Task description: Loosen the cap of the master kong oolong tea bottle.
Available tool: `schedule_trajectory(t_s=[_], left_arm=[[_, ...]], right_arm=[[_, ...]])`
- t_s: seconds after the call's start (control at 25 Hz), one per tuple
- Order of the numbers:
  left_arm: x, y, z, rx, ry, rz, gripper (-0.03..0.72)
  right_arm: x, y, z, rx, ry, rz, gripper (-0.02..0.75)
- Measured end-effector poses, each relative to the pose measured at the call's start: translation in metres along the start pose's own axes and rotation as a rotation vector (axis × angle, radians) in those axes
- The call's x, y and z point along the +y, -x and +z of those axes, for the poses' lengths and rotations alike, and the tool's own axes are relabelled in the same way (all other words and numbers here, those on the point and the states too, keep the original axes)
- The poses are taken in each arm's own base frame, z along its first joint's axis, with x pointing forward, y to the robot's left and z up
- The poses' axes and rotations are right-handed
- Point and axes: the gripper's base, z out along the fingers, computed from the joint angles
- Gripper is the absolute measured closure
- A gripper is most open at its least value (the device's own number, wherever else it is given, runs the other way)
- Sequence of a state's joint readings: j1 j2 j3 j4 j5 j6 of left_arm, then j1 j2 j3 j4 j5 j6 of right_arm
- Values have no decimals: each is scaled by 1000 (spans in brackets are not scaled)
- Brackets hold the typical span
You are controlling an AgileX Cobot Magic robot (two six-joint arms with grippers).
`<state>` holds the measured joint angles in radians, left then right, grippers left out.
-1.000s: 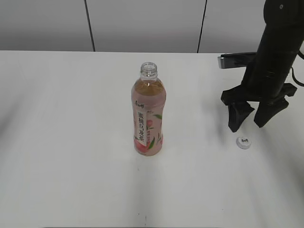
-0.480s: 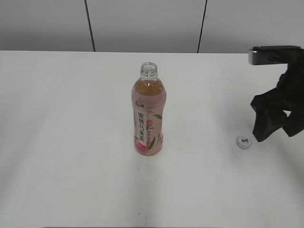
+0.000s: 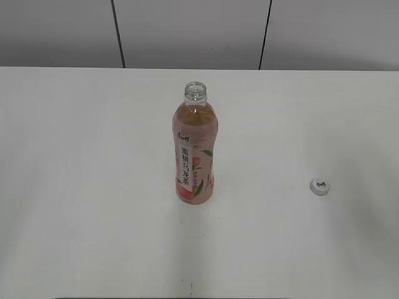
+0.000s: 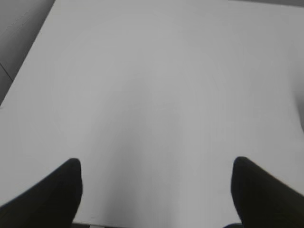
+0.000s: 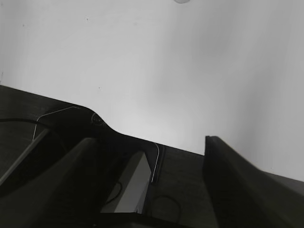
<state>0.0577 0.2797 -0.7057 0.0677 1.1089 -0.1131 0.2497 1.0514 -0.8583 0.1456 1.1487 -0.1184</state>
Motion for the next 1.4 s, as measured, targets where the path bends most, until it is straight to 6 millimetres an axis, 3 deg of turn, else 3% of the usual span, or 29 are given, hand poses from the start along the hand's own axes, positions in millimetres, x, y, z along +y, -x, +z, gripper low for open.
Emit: schedule_trajectory(t_s=[0.24, 0.48, 0.76, 1.4], left_arm=[[1, -33, 10, -47, -15, -1, 118], [-1, -35, 6, -101, -82, 42, 125], [-3, -41, -4, -170, -159, 125, 125], [-4, -47, -11, -220, -191, 153, 127]], right_arm=[[0, -72, -25, -193, -94, -39, 223], [-3, -129, -20, -384, -170, -43, 236], [-1, -177, -40, -719, -222, -55, 246], [-4, -180, -41, -743, -245, -13, 256]])
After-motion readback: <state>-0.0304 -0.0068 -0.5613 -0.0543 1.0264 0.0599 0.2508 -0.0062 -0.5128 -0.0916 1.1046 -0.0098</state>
